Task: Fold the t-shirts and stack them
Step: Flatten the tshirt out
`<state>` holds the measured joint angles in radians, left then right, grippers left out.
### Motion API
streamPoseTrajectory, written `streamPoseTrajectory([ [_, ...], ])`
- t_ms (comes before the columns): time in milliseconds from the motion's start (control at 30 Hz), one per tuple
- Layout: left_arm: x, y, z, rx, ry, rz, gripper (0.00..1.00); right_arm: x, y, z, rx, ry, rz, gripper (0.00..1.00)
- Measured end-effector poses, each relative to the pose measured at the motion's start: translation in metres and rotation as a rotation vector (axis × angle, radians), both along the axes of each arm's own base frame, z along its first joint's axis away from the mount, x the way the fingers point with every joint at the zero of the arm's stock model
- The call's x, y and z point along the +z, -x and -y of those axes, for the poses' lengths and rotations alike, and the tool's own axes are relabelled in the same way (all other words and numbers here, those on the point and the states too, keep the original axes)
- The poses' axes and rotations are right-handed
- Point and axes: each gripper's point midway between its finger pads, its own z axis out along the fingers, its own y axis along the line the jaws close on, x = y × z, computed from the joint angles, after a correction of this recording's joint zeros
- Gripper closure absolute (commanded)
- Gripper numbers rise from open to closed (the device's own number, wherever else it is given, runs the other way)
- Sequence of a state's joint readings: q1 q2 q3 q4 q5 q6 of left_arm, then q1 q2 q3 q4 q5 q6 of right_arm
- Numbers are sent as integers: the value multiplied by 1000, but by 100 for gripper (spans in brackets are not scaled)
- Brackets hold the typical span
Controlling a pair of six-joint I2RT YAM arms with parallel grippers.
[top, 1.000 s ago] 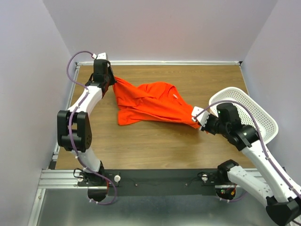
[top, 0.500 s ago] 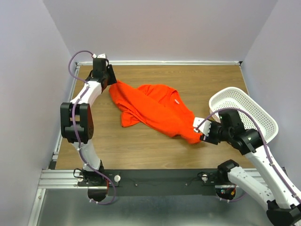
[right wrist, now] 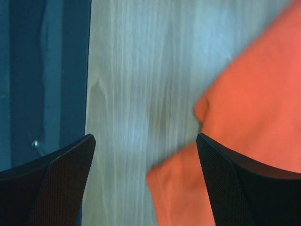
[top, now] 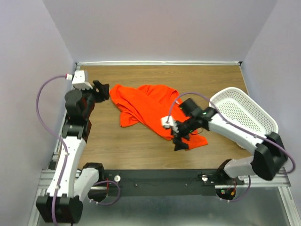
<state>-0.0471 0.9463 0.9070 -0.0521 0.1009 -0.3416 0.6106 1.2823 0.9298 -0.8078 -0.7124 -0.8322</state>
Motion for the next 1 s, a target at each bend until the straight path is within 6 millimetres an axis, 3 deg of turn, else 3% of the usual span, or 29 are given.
streamPoseTrajectory([
  [67, -4, 23, 0, -6, -2, 31, 26, -11, 4, -29, 52, 32, -7, 12],
  [167, -9, 50, -3, -3, -20, 81, 21, -14, 6, -94, 125, 45, 20, 23],
  [233, -10, 62, -8, 22, -31, 113, 21, -9, -13, -132, 89, 33, 42, 28],
  [267, -8, 67, -12, 39, -34, 129, 21, -6, -34, -161, 35, 16, 67, 29],
  [367, 11, 81, -25, 111, -39, 199, 20, -5, -83, -211, -102, -12, 96, 39],
  [500, 26, 97, -43, 210, -30, 257, 18, -34, -117, -235, -246, 23, 66, 45],
  [667, 44, 123, -60, 302, -2, 341, 16, -69, -136, -233, -377, 107, 55, 49],
  [800, 52, 134, -65, 328, 13, 382, 15, -74, -148, -229, -447, 136, 87, 51],
  [1000, 46, 131, -65, 329, 13, 364, 16, -68, -158, -228, -494, 134, 121, 50],
])
